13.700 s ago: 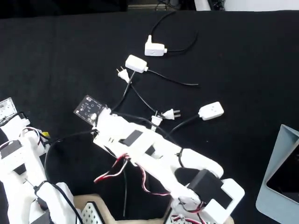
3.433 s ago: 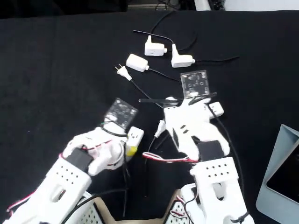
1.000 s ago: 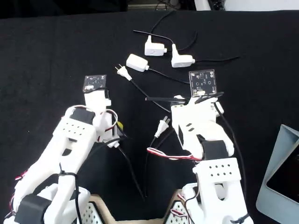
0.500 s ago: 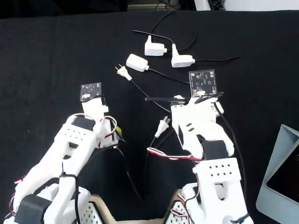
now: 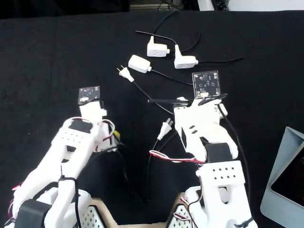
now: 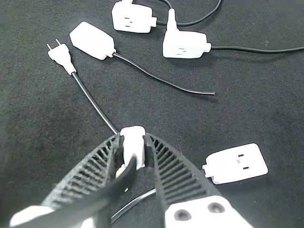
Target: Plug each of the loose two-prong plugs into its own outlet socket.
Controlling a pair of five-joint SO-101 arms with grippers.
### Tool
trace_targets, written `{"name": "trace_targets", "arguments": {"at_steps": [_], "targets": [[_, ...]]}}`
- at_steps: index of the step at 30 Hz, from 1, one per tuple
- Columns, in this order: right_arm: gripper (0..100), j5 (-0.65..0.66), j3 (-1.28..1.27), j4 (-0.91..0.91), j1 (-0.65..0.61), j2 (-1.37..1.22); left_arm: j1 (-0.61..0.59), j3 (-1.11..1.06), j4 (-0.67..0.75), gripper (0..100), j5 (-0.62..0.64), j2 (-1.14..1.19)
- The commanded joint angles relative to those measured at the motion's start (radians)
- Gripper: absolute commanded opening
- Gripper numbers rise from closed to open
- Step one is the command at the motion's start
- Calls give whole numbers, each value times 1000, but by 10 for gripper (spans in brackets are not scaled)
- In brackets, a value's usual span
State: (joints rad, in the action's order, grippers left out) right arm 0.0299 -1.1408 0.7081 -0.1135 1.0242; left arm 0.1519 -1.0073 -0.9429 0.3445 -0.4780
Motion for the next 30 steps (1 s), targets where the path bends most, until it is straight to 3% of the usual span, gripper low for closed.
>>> {"name": "trace_targets", "arguments": {"at_steps": [1, 5, 11, 23, 30], "targets": [[14, 11, 50, -18, -15, 19, -65, 39, -20, 242, -61, -20], [14, 11, 50, -18, -15, 19, -51, 84, -115, 243, -61, -11], [14, 11, 50, -18, -15, 19, -45, 79, -101, 243, -57, -9], [14, 11, 42, -17, -15, 19, -47, -79, 192, 244, -64, -9], [14, 11, 42, -17, -15, 19, -51, -70, 203, 238, -361, -9]]}}
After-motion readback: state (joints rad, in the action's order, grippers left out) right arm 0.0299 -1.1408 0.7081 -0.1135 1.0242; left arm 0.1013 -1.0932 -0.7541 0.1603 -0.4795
